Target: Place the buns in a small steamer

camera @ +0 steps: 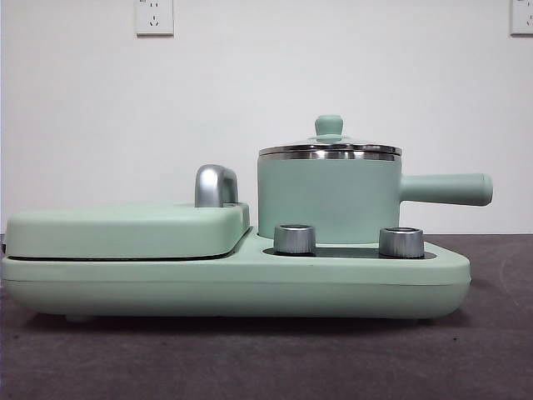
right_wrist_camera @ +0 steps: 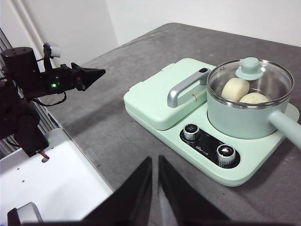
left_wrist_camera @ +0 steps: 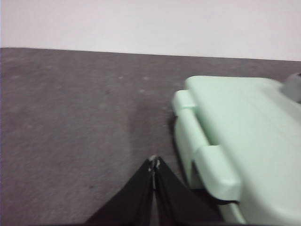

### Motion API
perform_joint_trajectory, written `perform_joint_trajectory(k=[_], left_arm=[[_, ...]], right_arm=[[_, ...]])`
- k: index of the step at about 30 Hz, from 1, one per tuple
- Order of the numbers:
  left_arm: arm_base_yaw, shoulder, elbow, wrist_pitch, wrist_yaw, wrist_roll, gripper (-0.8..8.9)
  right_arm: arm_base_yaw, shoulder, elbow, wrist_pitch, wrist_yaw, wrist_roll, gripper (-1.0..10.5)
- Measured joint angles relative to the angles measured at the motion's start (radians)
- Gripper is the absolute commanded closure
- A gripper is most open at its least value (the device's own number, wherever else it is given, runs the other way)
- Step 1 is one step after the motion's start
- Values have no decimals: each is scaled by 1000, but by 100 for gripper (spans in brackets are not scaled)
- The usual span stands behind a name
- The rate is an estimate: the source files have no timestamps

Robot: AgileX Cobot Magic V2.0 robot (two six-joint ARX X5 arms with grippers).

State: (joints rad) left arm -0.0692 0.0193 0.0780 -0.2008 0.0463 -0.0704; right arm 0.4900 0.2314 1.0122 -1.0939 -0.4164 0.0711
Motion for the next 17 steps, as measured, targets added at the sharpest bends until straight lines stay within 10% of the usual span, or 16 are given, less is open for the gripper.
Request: perform_joint_trajectory(k=[17], left_arm=[[23, -15, -46, 20, -22, 13, 807]], right_arm=[[0, 0, 0, 0, 0, 0, 926]])
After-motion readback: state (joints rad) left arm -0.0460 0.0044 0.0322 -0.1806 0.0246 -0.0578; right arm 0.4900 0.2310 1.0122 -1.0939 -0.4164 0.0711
